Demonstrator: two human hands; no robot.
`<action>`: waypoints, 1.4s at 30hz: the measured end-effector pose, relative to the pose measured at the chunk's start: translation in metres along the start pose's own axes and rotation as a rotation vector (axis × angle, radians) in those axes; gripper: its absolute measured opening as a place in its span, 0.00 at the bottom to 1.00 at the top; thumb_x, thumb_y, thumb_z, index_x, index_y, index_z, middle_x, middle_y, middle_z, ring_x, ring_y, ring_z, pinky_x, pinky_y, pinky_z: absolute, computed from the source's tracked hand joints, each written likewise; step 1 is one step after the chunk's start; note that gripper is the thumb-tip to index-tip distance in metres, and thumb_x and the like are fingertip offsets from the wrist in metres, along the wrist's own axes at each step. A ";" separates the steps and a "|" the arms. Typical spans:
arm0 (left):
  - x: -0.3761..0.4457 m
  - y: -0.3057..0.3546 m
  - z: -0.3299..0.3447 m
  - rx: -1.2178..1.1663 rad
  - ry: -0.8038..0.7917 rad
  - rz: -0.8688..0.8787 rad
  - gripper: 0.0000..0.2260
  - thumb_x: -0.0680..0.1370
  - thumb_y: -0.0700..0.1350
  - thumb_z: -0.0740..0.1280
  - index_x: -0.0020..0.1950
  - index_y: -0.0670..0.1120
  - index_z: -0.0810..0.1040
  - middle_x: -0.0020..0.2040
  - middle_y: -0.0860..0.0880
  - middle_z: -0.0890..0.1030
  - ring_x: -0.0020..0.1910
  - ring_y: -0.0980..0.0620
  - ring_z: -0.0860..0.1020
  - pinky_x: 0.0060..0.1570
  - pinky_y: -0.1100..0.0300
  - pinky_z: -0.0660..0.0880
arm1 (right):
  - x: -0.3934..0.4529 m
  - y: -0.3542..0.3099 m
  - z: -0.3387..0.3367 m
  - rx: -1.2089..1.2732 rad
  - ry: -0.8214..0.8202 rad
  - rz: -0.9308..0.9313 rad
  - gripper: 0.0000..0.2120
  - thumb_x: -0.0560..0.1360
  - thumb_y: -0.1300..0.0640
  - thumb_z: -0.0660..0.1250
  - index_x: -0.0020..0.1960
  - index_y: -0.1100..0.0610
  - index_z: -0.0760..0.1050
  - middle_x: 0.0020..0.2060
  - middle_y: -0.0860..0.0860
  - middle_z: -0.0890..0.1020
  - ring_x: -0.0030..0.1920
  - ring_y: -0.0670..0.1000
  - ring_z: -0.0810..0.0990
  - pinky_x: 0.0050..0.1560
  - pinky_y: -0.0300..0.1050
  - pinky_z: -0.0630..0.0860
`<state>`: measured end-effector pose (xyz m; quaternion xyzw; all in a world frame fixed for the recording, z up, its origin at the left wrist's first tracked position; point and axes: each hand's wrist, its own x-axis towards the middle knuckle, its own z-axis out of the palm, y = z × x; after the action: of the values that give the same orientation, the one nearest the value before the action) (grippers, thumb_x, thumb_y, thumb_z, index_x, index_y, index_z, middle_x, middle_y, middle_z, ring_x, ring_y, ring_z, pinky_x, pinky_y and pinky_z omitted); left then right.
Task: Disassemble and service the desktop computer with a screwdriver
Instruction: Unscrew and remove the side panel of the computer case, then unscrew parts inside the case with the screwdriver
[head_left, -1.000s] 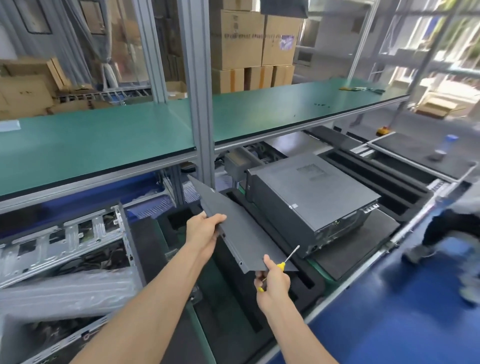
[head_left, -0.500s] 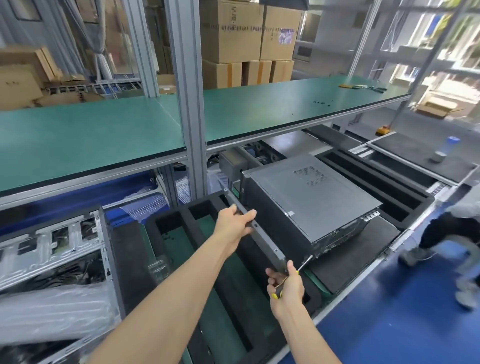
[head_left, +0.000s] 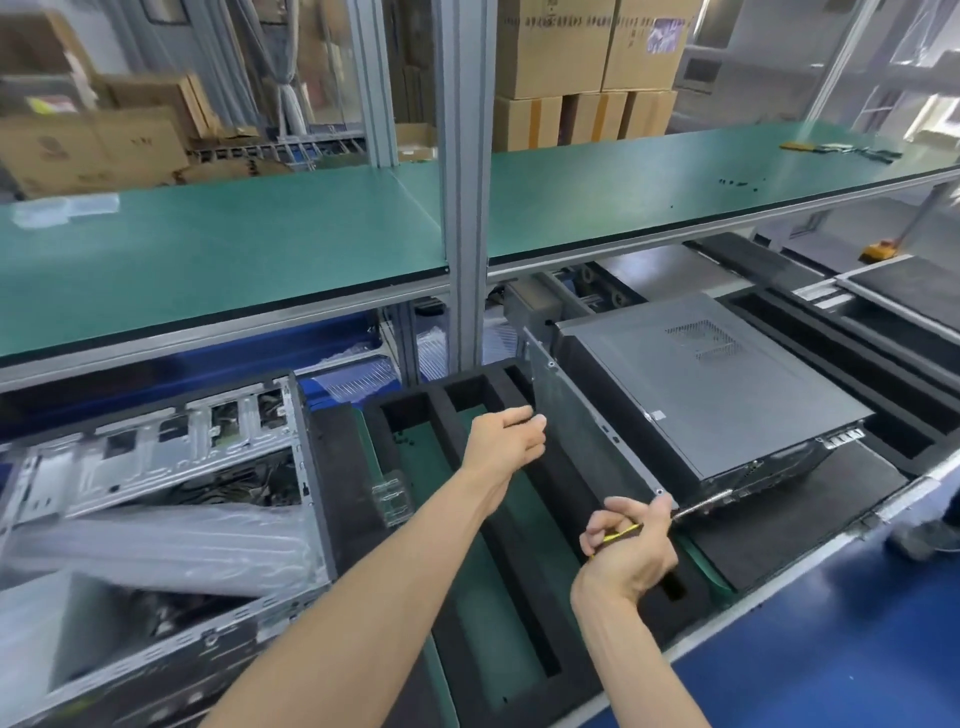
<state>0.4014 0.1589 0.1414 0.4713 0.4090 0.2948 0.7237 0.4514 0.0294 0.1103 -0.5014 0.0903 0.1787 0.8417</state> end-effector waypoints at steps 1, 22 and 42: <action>-0.004 0.004 -0.012 -0.007 0.022 0.018 0.21 0.79 0.40 0.71 0.70 0.37 0.73 0.51 0.46 0.84 0.52 0.50 0.84 0.54 0.58 0.81 | -0.009 0.002 0.006 -0.035 -0.060 -0.021 0.25 0.77 0.41 0.61 0.35 0.62 0.76 0.21 0.56 0.73 0.19 0.50 0.64 0.22 0.37 0.58; -0.143 0.009 -0.327 0.437 1.050 -0.060 0.24 0.76 0.37 0.67 0.72 0.40 0.71 0.67 0.38 0.74 0.65 0.40 0.74 0.66 0.46 0.72 | -0.219 0.165 0.127 -1.533 -1.433 -0.515 0.33 0.67 0.33 0.69 0.68 0.47 0.75 0.60 0.48 0.78 0.63 0.53 0.74 0.46 0.49 0.71; -0.106 -0.028 -0.353 -0.700 0.945 -0.121 0.21 0.67 0.37 0.80 0.56 0.37 0.79 0.46 0.39 0.85 0.46 0.39 0.83 0.48 0.48 0.81 | -0.218 0.201 0.135 -1.761 -1.443 -0.719 0.19 0.62 0.46 0.72 0.46 0.49 0.68 0.37 0.46 0.72 0.41 0.53 0.72 0.34 0.46 0.66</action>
<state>0.0438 0.2181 0.0708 -0.0020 0.5916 0.5485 0.5909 0.1690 0.1889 0.0843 -0.6867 -0.7027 0.1737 0.0669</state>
